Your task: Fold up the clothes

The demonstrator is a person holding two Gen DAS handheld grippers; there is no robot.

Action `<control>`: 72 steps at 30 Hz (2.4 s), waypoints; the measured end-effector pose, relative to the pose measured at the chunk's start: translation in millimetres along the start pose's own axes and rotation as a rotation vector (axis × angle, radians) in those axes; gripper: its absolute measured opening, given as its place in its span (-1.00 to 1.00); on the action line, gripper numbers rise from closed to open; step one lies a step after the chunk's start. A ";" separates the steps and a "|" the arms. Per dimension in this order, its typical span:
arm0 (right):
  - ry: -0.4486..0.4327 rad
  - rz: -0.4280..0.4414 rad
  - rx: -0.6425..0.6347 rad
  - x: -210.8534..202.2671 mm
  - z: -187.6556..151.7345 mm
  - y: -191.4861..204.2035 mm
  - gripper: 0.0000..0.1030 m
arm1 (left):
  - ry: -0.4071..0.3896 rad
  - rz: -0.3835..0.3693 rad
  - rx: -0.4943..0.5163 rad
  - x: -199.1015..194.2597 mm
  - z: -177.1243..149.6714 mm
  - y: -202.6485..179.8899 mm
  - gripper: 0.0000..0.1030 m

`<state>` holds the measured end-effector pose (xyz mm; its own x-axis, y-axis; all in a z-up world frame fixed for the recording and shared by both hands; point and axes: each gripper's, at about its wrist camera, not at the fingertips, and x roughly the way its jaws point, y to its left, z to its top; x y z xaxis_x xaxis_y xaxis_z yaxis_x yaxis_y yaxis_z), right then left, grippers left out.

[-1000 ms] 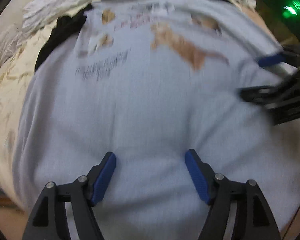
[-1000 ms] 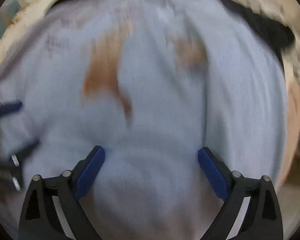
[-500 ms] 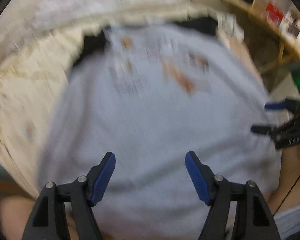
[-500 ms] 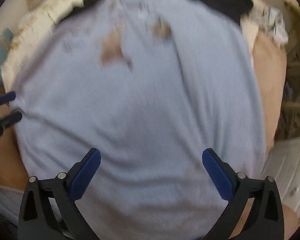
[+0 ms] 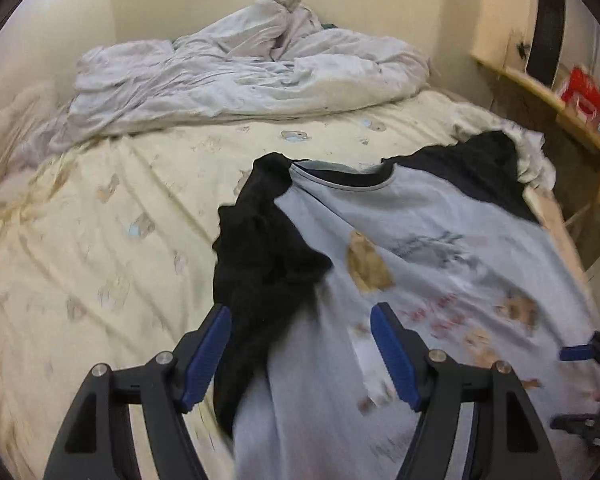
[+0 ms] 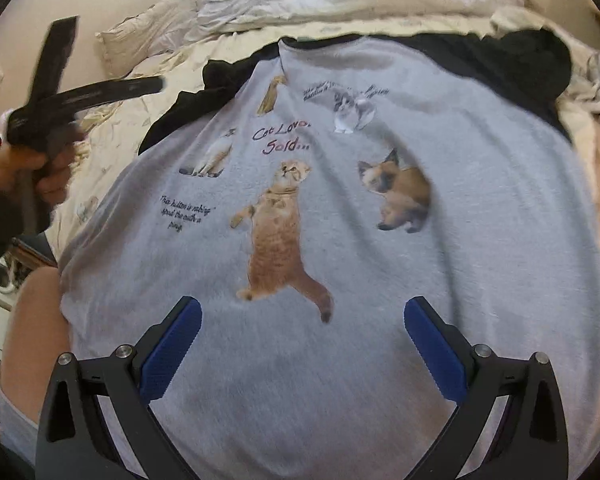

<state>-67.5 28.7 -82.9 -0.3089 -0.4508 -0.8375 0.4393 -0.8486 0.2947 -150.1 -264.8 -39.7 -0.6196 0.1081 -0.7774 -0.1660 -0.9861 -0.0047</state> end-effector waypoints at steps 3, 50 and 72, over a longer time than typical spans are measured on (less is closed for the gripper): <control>0.017 0.014 -0.026 12.5 5.3 4.9 0.98 | 0.019 -0.023 0.066 28.0 8.9 -5.8 0.32; 0.040 0.133 0.111 37.8 6.9 -21.2 0.99 | 0.150 0.698 -0.301 66.6 32.5 314.8 -0.54; 0.043 0.082 0.046 39.1 6.8 -9.8 1.00 | 0.106 0.435 -0.178 34.4 24.6 309.4 -0.76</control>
<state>-89.6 17.6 -115.4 -0.2369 -0.5082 -0.8280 0.4219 -0.8215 0.3835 -241.7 -563.1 -52.4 -0.5191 -0.3233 -0.7912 0.2309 -0.9443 0.2343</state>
